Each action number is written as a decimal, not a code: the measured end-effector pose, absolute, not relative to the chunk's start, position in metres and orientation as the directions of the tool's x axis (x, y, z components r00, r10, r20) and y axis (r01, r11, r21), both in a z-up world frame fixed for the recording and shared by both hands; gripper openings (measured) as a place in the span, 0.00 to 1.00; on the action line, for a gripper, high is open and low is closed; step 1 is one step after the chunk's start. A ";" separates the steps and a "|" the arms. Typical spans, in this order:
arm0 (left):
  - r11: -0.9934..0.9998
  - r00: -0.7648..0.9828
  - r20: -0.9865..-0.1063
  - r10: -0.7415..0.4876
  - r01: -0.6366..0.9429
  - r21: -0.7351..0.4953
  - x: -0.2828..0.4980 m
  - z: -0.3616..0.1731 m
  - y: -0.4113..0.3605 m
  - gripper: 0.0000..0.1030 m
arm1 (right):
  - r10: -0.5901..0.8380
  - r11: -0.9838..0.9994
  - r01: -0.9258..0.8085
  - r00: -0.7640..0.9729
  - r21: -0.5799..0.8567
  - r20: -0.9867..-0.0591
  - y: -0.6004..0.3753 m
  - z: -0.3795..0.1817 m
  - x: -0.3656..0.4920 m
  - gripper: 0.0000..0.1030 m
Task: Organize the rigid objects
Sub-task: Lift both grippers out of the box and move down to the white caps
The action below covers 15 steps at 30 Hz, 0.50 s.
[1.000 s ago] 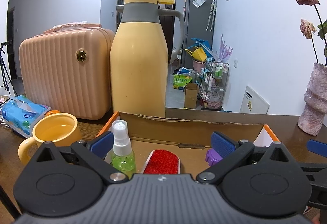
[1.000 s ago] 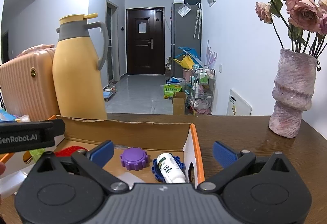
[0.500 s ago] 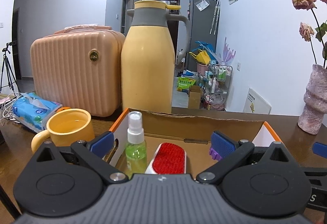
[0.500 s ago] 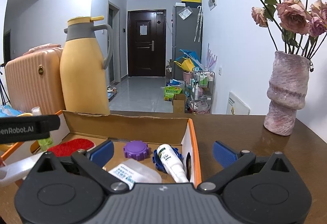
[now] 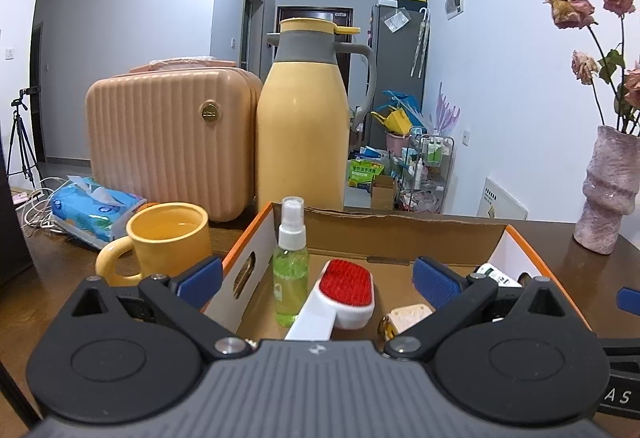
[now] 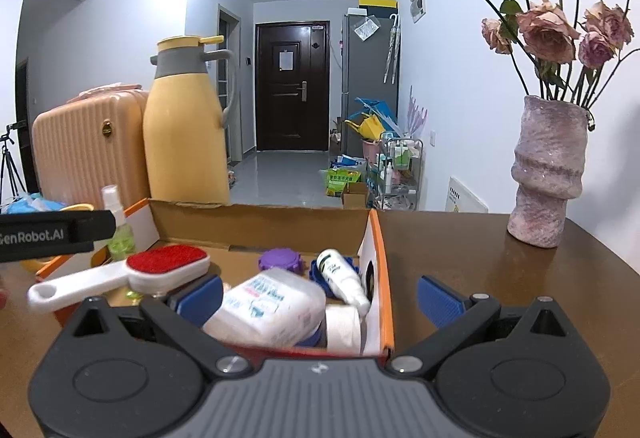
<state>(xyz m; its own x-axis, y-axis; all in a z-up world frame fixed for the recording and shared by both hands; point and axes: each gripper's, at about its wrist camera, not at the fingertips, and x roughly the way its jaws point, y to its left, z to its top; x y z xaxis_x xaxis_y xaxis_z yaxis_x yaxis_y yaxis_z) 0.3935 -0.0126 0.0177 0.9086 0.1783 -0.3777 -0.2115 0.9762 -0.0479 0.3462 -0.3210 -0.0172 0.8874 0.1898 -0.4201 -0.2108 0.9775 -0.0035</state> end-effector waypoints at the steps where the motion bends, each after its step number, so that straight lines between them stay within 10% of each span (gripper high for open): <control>1: 0.976 0.910 -0.374 0.178 -0.211 -0.049 0.388 0.018 -0.012 1.00 | 0.193 0.977 -0.213 0.886 -0.002 -0.421 -0.321 -0.017 0.341 1.00; 15: 0.978 0.907 -0.385 0.173 -0.205 -0.041 0.328 0.012 -0.008 1.00 | 0.217 0.971 -0.238 0.875 0.008 -0.433 -0.317 -0.024 0.280 1.00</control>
